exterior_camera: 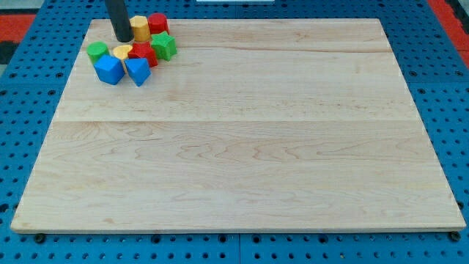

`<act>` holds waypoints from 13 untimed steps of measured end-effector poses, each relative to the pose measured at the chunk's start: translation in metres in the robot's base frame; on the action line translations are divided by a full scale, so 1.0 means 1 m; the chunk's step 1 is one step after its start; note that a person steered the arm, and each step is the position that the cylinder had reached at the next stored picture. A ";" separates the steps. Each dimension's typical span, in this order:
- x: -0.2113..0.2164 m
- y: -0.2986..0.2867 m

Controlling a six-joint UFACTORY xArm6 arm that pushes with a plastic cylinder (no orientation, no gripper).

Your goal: Push green circle beside yellow hexagon

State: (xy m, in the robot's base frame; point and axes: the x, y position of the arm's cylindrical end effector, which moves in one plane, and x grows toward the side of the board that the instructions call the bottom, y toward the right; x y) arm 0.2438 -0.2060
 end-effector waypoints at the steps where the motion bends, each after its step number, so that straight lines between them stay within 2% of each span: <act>1: 0.001 0.002; 3: 0.041 -0.070; 5: 0.046 -0.098; 6: 0.067 -0.098; 7: 0.111 -0.098; 8: 0.106 -0.086; 9: 0.075 -0.085; 10: 0.062 -0.044; 13: 0.082 -0.019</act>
State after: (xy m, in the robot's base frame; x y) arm 0.3261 -0.2253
